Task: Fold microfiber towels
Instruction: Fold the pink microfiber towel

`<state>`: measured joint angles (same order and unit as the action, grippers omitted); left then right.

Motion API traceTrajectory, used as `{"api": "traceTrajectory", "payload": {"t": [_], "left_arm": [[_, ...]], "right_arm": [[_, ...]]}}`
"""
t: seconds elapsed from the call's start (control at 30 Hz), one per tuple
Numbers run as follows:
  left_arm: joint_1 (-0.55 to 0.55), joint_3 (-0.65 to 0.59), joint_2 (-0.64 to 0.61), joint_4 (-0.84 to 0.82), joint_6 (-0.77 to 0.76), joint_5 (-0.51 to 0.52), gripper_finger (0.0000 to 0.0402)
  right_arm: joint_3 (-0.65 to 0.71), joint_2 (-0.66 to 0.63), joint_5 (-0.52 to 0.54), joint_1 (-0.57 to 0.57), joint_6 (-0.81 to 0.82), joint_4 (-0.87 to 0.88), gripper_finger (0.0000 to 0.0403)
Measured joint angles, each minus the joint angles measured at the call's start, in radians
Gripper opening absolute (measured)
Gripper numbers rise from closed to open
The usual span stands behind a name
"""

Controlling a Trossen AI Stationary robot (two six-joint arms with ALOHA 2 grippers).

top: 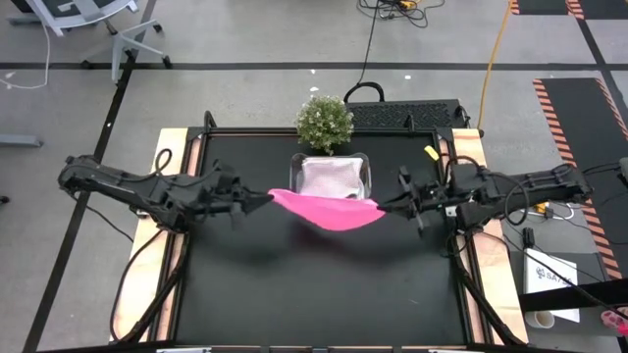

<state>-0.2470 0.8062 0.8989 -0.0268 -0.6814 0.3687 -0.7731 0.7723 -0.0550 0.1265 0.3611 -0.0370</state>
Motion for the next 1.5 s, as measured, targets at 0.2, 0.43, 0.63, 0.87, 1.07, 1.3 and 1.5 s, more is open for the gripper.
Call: {"api": "traceTrajectory", "payload": {"t": [0.2, 0.43, 0.63, 0.87, 1.07, 1.3, 1.5], "left_arm": [[-0.005, 0.000, 0.042, -0.008, 0.002, -0.005, 0.0001], [0.000, 0.000, 0.093, -0.007, -0.004, -0.003, 0.0002], [0.000, 0.000, 0.083, 0.012, 0.045, 0.035, 0.0003], [-0.001, 0.000, 0.042, 0.160, 0.176, 0.052, 0.0003], [-0.002, 0.000, 0.017, 0.193, 0.237, 0.051, 0.0004], [-0.012, -0.001, 0.017, 0.173, 0.208, 0.051, 0.0005], [-0.011, -0.001, 0.017, 0.157, 0.206, 0.051, 0.0004]], "right_arm": [[0.000, 0.016, -0.045, 0.001, 0.061, 0.159, 0.0000], [0.000, 0.017, 0.213, -0.002, 0.038, 0.290, 0.0000], [0.000, 0.022, 0.080, -0.002, -0.011, 0.282, 0.0000], [0.065, 0.056, 0.295, -0.003, 0.046, 0.164, 0.0000], [0.158, 0.086, 0.004, -0.002, -0.007, -0.089, 0.0000], [0.212, 0.092, 0.080, -0.001, 0.170, -0.167, 0.0000], [0.214, 0.068, 0.304, -0.008, 0.053, -0.184, 0.0000]]}}
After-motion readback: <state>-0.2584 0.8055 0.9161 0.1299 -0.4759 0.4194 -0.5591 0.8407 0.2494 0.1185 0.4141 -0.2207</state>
